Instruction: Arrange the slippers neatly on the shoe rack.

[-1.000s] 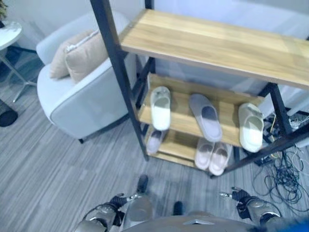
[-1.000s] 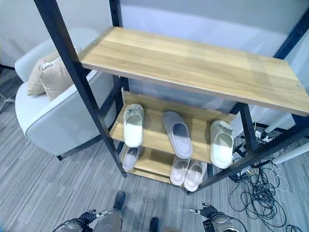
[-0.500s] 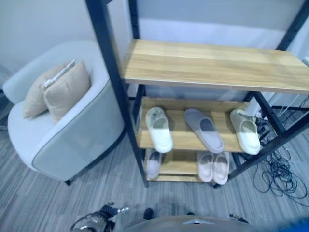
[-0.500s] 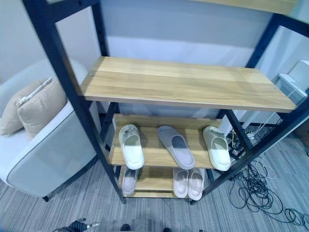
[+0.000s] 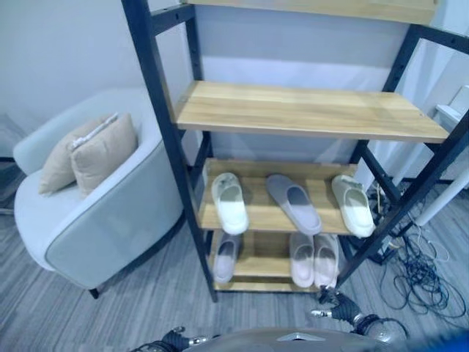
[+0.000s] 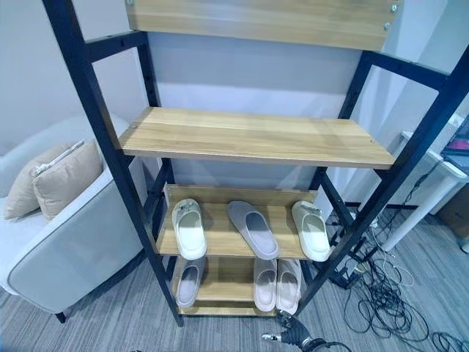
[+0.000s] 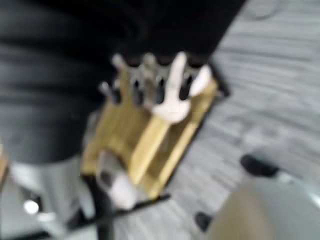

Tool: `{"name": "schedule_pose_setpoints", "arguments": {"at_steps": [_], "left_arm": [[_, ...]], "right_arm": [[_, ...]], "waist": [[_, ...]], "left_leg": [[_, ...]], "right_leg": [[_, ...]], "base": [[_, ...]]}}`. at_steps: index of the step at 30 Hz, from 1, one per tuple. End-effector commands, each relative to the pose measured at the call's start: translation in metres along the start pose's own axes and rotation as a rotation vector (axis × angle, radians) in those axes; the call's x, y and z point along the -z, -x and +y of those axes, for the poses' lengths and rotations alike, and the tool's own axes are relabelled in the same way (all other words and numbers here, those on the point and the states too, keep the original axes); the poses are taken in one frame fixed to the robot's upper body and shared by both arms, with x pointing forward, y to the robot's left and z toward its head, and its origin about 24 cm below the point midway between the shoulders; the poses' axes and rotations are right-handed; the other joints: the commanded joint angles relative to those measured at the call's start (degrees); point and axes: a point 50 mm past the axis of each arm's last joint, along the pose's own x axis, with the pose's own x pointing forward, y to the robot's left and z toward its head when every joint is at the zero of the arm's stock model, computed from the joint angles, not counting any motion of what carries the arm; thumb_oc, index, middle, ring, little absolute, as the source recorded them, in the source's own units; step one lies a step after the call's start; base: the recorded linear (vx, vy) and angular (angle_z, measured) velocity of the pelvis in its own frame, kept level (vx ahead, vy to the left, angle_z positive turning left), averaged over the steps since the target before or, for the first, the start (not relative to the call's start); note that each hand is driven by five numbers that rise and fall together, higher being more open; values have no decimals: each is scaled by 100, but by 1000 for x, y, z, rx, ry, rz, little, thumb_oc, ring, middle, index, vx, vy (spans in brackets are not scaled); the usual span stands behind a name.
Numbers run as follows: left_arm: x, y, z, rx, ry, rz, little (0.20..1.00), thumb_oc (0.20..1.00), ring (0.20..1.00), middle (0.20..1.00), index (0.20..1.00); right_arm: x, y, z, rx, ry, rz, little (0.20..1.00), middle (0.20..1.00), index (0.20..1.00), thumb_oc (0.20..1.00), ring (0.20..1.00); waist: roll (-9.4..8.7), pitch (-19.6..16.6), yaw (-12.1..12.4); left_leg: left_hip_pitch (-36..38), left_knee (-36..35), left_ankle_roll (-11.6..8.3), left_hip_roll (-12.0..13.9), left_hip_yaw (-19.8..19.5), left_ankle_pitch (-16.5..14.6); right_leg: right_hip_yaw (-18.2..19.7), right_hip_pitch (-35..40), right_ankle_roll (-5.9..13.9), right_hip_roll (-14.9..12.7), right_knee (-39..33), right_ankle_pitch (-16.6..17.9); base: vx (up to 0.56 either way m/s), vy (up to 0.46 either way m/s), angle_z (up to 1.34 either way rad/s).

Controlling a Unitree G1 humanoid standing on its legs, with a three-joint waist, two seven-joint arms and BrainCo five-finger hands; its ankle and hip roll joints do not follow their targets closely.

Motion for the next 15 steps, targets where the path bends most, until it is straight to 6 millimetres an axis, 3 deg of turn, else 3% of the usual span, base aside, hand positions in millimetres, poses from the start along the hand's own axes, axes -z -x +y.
{"name": "schedule_pose_setpoints", "arguments": {"at_steps": [1, 7, 11, 15], "left_arm": [[-25, -4, 2, -15, -24, -64, 1000, 1000, 1000, 1000, 1000], [-24, -3, -1, -4, -62, -82, 1000, 1000, 1000, 1000, 1000], [-28, -3, -1, -5, -91, -94, 1000, 1000, 1000, 1000, 1000], [-36, -4, -4, 4, -108, -121, 1000, 1000, 1000, 1000, 1000]], "right_arm": [[-50, -8, -17, 13, 72, -197, 1000, 1000, 1000, 1000, 1000], [-86, 1, -16, -41, 139, -363, 1000, 1000, 1000, 1000, 1000], [-133, 12, -26, -57, 263, -542, 1000, 1000, 1000, 1000, 1000], [-183, 37, -45, 23, 403, -742, 1000, 1000, 1000, 1000, 1000]], "waist": [[25, 636, 43], [100, 634, 96], [195, 772, 166], [321, 959, 180]], "left_leg": [[295, 128, 214, -132, -55, -578], [336, 102, 178, -96, -179, -591], [257, 140, 133, -57, -269, -554], [112, 208, 109, -32, -339, -511]], "right_leg": [[80, -126, 341, -425, 350, -113], [-49, -39, 331, -424, 397, -242], [-142, -83, 313, -413, 487, -337], [-192, -222, 289, -396, 591, -383]], "base": [[11, -44, 12], [42, -39, 19], [-3, -59, 26], [-15, -58, 12]]}}
